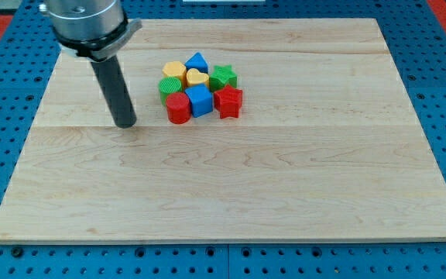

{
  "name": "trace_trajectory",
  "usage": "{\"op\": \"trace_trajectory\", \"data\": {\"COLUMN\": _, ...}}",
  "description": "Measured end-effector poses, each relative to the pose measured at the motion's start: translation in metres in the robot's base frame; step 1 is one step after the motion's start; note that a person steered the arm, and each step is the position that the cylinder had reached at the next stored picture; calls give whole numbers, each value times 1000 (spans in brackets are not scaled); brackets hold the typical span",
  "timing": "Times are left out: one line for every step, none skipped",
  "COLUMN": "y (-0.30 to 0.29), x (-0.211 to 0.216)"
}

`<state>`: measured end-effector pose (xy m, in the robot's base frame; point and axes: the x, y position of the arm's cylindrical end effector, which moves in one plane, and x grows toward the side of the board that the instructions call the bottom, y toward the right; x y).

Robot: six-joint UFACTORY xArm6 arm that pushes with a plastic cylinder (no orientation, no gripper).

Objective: Keep red circle below blue cube

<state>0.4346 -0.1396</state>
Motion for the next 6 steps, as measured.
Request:
{"op": "trace_trajectory", "data": {"y": 19, "x": 0}}
{"op": "trace_trajectory", "data": {"y": 31, "x": 0}}
{"op": "trace_trajectory", "data": {"y": 47, "x": 0}}
{"op": "trace_trajectory", "data": {"y": -1, "x": -2}}
{"op": "trace_trajectory", "data": {"y": 25, "x": -31}}
{"op": "trace_trajectory", "data": {"y": 58, "x": -41}}
